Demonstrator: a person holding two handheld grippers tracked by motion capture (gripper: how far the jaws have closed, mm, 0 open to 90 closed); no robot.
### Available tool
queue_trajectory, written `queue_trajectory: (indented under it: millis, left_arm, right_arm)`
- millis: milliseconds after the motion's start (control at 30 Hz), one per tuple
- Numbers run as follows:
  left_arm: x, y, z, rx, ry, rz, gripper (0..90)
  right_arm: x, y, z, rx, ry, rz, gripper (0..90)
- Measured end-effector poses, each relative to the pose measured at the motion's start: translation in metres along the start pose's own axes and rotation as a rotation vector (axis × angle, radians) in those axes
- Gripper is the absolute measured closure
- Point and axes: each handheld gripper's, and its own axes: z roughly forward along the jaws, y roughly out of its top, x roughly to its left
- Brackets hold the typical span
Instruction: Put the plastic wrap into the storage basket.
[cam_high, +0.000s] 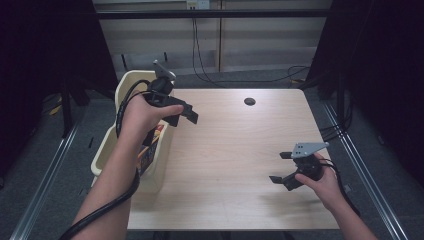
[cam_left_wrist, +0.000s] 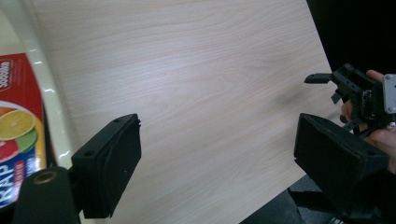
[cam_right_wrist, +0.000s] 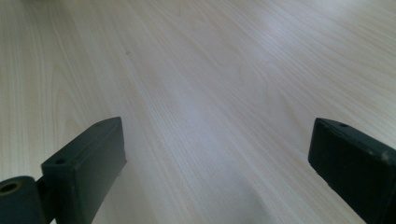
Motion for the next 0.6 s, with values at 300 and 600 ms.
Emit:
queue_trajectory:
  millis: [300,600]
  left_arm:
    - [-0.010,-0.002,0.020,0.009,-0.039,0.036,14.6]
    - [-0.016,-0.006,0.041,0.026,-0.061,0.073,14.6]
  right_arm:
    - [-0.001,0.000,-0.002,-0.002,-0.005,-0.001,3.8]
    - [-0.001,0.000,-0.002,-0.003,-0.009,-0.001,3.8]
